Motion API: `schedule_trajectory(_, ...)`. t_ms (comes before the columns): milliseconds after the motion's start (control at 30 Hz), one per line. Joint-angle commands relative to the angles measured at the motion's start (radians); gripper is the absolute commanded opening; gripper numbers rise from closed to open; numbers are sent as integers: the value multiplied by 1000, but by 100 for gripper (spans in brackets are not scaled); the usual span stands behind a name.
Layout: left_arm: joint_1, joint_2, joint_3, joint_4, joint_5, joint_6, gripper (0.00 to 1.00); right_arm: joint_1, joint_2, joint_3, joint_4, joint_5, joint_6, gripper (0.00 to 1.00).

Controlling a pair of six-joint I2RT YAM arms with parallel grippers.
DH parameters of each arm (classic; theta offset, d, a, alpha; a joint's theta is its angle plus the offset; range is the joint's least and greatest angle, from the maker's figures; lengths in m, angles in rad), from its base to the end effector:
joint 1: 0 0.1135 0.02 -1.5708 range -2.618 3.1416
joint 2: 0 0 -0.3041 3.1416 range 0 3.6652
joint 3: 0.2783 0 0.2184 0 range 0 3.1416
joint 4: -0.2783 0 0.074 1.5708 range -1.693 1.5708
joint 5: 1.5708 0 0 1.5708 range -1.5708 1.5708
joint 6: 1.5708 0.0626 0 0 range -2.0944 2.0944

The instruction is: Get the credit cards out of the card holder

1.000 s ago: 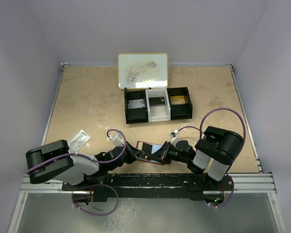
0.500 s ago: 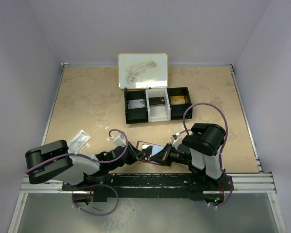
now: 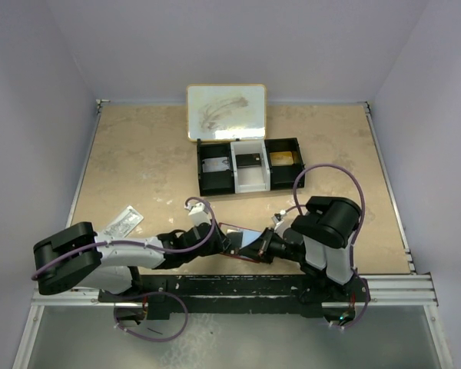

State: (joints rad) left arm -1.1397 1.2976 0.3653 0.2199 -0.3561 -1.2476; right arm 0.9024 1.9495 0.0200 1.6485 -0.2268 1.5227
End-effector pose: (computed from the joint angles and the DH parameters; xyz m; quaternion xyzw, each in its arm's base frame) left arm 0.1083 -0.1832 0.1867 -0.1218 0.8896 -0.3215 0.3006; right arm 0.1405 0.2007 0.1409 0.1776 0.7769 0.5910 0.1247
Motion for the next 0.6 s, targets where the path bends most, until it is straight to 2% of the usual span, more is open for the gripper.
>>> schedule_trajectory(0,0,-20,42,-74,-63,63,24,2,-85,-17,52,-2,-74,0)
schedule_trajectory(267,0,5,80,-40,-34,123,25,2,-335,81,-438,3,-191,0)
schedule_trajectory(433,0,30,88,-35,-36,123,23,3,-384,92,-542,5,-206,0)
schedule_trajectory(567,0,42,84,-23,-14,140,20,3,-402,93,-560,30,-214,2)
